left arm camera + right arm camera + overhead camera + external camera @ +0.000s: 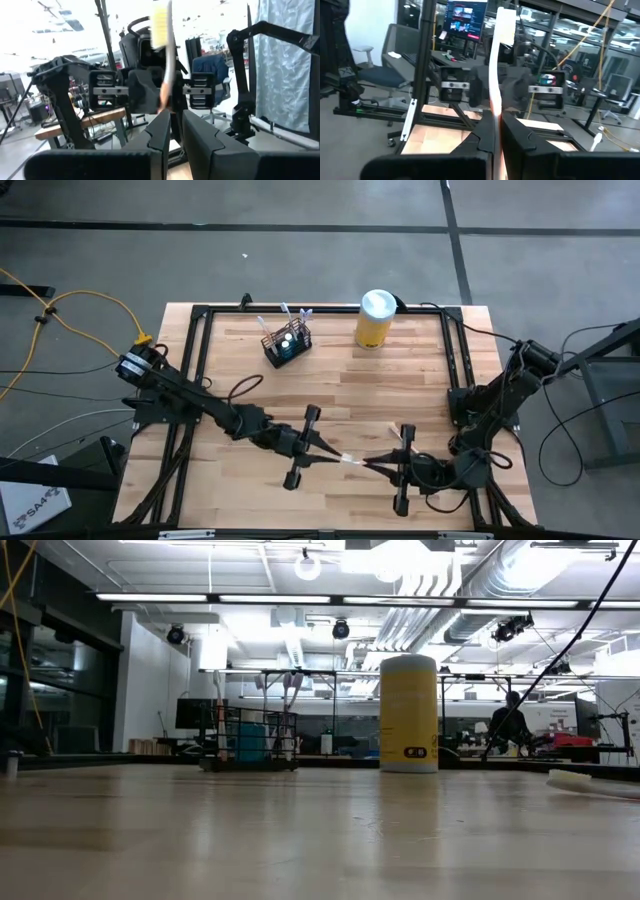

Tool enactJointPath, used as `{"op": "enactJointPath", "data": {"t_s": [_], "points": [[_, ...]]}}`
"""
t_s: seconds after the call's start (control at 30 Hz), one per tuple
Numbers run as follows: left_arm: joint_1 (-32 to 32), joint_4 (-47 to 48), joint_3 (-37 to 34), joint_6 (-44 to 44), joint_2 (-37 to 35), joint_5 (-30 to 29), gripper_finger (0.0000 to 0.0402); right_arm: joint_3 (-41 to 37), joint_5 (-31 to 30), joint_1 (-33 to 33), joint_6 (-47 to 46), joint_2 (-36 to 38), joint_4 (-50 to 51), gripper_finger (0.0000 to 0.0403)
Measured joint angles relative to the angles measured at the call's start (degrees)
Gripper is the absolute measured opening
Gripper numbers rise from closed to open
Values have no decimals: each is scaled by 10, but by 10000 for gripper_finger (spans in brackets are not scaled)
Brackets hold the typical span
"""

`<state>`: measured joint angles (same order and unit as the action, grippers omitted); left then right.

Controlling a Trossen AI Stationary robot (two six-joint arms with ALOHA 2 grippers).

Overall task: Pick & Place toothbrushing station
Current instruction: Put the left orange toothbrush into the left section of the wire organizer

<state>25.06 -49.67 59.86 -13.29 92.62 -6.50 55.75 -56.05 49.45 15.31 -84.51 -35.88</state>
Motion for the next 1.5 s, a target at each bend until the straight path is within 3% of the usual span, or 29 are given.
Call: {"op": "enactJointPath", "data": {"t_s": [0.43, 1.5], "points": [[-54, -37, 0, 33, 0, 110, 84, 0, 34, -25, 13, 0, -4, 5], [-55, -85, 0, 30, 0, 126, 84, 0, 99, -96, -19, 0, 29, 5]]}}
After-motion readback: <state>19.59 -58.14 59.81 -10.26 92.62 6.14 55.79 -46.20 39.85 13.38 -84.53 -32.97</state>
